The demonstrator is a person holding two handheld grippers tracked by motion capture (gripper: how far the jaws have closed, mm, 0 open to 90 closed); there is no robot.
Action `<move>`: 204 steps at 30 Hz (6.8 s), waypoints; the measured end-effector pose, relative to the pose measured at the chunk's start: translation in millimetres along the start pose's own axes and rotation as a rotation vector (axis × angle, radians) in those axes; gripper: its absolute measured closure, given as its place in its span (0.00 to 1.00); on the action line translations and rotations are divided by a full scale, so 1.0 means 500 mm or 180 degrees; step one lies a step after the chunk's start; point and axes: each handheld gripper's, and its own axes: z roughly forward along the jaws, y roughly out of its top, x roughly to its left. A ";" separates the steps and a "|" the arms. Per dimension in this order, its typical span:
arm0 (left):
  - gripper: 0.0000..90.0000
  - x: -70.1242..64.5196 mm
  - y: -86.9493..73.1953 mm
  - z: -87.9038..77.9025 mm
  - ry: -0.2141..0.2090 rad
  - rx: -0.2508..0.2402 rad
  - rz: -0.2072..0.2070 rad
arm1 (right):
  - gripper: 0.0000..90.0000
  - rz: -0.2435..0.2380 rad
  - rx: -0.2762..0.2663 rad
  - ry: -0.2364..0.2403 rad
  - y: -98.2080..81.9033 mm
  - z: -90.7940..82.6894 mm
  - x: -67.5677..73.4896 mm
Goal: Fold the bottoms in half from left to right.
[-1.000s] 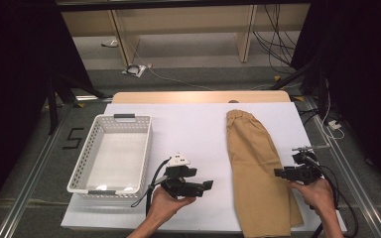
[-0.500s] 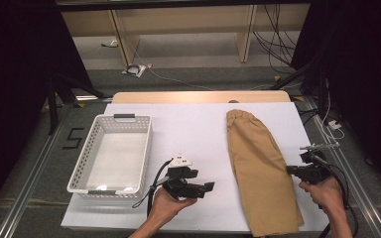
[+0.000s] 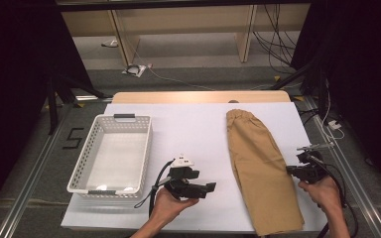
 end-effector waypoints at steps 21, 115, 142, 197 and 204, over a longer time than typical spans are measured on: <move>0.25 -0.026 0.024 0.067 -0.0039 -0.0002 -0.0133 | 0.41 0.0110 -0.0308 0.0094 -0.012 -0.012 0.011; 0.99 -0.009 0.103 0.269 0.0285 0.0496 -0.0405 | 0.88 0.0402 -0.0027 0.0412 -0.017 0.023 0.002; 0.99 0.058 0.082 0.199 0.0252 0.0536 -0.0456 | 0.62 0.0150 -0.0068 0.0734 -0.001 0.023 0.092; 0.99 0.123 0.059 0.063 0.0535 0.0679 -0.0247 | 0.93 0.0018 -0.0053 0.0565 0.164 0.162 0.181; 0.99 0.133 0.049 0.050 0.0612 0.0682 -0.0242 | 0.91 0.0023 -0.0072 0.0624 0.169 0.171 0.201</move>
